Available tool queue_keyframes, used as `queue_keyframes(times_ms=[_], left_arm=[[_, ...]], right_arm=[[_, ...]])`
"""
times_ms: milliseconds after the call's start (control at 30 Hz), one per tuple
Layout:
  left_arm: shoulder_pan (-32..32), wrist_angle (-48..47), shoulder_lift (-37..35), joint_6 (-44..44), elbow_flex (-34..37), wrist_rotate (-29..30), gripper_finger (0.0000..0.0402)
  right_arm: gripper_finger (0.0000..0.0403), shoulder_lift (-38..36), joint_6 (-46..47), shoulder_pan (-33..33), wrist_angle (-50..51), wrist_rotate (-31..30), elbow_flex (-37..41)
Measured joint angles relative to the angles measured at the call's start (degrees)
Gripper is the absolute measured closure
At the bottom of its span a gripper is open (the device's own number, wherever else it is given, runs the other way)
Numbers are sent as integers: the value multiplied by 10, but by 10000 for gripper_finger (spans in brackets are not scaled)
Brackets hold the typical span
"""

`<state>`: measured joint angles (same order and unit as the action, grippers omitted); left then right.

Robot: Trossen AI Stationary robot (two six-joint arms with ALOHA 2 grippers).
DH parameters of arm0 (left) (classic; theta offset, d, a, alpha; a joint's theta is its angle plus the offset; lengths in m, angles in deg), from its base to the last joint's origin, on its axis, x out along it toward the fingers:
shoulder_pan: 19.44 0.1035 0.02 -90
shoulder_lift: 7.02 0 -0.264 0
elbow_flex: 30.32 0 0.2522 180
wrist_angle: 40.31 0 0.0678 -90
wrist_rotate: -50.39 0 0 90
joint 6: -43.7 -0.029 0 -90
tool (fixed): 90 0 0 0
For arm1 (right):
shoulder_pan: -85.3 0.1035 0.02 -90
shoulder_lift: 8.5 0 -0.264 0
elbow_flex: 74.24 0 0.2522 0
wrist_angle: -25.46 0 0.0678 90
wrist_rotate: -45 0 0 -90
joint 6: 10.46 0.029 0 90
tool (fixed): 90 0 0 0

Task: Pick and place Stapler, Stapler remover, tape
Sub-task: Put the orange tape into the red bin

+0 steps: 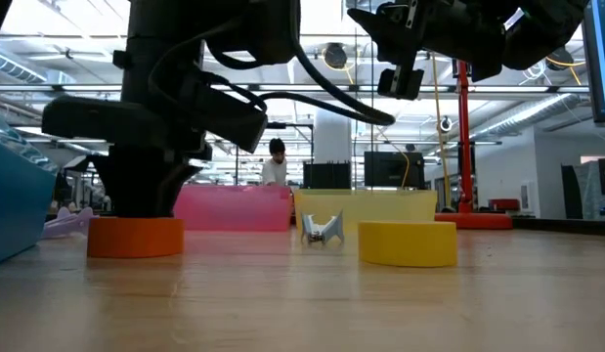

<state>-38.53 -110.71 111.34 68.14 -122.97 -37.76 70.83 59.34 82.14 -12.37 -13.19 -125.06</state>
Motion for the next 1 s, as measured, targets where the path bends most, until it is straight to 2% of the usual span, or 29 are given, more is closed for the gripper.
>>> queue_keyframes(times_ms=[100, 233, 333, 567, 667, 767, 867, 1000], left_arm=[[6, 0, -11, -16, -2, -1, 363], [20, -11, -40, -19, 2, 6, 365], [41, -40, -88, -16, 0, 22, 362], [122, -78, -222, -20, -1, 185, 363], [183, -69, -266, -40, -1, 271, 363], [264, -56, -292, -58, -1, 317, 363], [351, -37, -294, -81, -1, 314, 363], [440, 54, -281, -120, 1, 234, 363]], right_arm=[[234, 0, 0, 0, 0, 0, 0], [234, 0, 1, 0, 0, -1, 0], [234, 0, 2, 0, 1, -1, 0], [234, 0, 2, 0, 0, -2, 0], [234, 0, 1, 0, 0, -2, 0], [234, 0, 1, 0, 0, -2, 0], [234, 0, 0, 0, 0, -2, 0], [234, 0, 0, 0, 0, -2, 0]])
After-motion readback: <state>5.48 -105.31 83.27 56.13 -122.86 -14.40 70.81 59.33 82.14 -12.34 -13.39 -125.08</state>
